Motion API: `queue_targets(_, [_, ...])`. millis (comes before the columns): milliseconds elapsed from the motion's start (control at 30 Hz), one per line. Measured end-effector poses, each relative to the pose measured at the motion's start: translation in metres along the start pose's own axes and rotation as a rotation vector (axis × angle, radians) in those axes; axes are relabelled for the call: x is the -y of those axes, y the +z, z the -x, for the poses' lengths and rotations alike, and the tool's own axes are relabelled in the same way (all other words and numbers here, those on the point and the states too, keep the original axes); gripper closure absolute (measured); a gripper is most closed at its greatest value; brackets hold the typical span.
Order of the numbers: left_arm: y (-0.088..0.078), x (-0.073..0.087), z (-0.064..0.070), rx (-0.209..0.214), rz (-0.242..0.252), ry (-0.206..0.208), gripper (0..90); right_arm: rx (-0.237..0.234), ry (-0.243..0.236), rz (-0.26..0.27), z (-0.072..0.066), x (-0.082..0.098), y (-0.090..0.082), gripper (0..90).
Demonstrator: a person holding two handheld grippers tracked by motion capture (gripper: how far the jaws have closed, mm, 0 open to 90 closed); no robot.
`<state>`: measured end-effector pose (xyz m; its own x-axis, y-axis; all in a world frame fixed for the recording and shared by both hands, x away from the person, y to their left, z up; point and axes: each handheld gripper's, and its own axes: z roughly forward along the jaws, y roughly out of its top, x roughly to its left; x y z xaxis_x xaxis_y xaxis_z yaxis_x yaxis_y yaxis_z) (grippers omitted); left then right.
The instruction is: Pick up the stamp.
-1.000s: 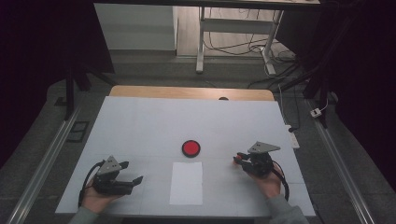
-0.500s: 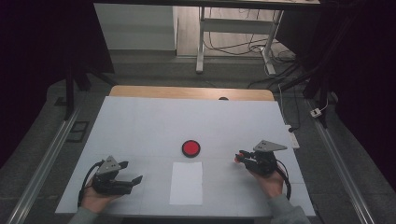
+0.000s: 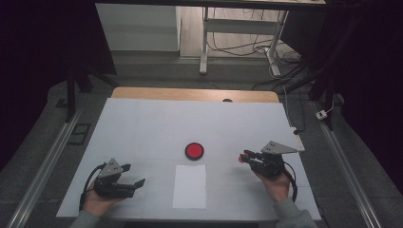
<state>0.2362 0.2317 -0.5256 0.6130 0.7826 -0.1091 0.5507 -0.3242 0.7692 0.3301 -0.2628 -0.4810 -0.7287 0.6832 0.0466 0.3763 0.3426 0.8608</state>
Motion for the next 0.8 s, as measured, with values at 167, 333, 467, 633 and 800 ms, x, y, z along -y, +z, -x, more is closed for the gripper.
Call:
queue_targets(167, [0.000, 0.000, 0.000, 0.000, 0.000, 0.001, 18.1, 0.000, -0.002, 0.015, -0.002, -0.002, -0.001, 71.6])
queue_targets(333, [0.001, 0.000, 0.000, -0.003, -0.002, 0.002, 18.1, -0.002, -0.005, 0.028, -0.005, -0.006, -0.002, 71.6])
queue_targets(467, [0.000, 0.001, -0.001, -0.003, 0.001, -0.005, 18.1, -0.010, -0.005, 0.032, -0.006, -0.008, -0.001, 71.6])
queue_targets(633, [-0.001, 0.000, 0.000, -0.009, 0.008, -0.003, 18.2, -0.020, -0.003, 0.042, -0.007, -0.010, 0.001, 71.6])
queue_targets(800, [-0.001, 0.001, 0.000, -0.009, 0.006, -0.008, 18.1, -0.030, -0.003, 0.045, -0.010, -0.011, 0.003, 71.6])
